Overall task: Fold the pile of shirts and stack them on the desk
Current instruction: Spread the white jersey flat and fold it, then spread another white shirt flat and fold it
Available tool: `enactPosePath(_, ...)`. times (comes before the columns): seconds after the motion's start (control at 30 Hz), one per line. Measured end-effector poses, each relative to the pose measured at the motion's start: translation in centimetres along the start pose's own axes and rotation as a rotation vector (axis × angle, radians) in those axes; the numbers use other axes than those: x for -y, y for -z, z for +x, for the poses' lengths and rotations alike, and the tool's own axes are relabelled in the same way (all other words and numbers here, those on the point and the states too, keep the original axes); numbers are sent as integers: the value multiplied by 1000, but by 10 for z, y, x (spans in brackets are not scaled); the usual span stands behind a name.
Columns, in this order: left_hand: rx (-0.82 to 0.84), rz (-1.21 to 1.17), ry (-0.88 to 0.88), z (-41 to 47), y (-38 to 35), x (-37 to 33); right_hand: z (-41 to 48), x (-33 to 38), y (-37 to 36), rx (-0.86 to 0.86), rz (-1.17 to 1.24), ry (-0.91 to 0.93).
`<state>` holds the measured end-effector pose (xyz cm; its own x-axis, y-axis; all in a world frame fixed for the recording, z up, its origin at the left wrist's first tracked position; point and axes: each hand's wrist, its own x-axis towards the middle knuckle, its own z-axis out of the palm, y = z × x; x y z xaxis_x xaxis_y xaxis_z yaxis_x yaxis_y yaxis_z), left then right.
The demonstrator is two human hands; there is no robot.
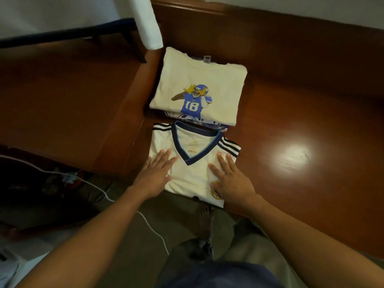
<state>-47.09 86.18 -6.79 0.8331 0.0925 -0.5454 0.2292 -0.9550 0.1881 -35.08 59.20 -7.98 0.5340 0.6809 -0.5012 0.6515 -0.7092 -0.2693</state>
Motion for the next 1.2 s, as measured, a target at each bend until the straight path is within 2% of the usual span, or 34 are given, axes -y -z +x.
enactPosePath(0.27, 42, -21, 28, 4, 11, 45, 30, 39, 8, 0, -50, 9)
enactPosePath(0.5, 24, -51, 74, 6, 12, 49, 34, 46, 16, 19, -88, 13)
enactPosePath(0.6, -18, -57, 92, 3, 15, 42, 31, 45, 21, 37, -92, 27)
enactPosePath(0.7, -121, -167, 128, -9, 18, 27, 17, 43, 31, 31, -36, 42)
enactPosePath(0.83, -232, -445, 170, -35, 28, -8, -18, 38, 53, -83, 91, -8)
enactPosePath(0.97, -290, -598, 144, -54, 48, -52, -71, 30, 85, -201, 226, -129)
enactPosePath(1.1, -359, -625, 78, -72, 64, -107, -135, 9, 104, -355, 281, -253)
enactPosePath(1.2, -393, -502, -13, -84, 73, -153, -185, -11, 107, -448, 249, -336)
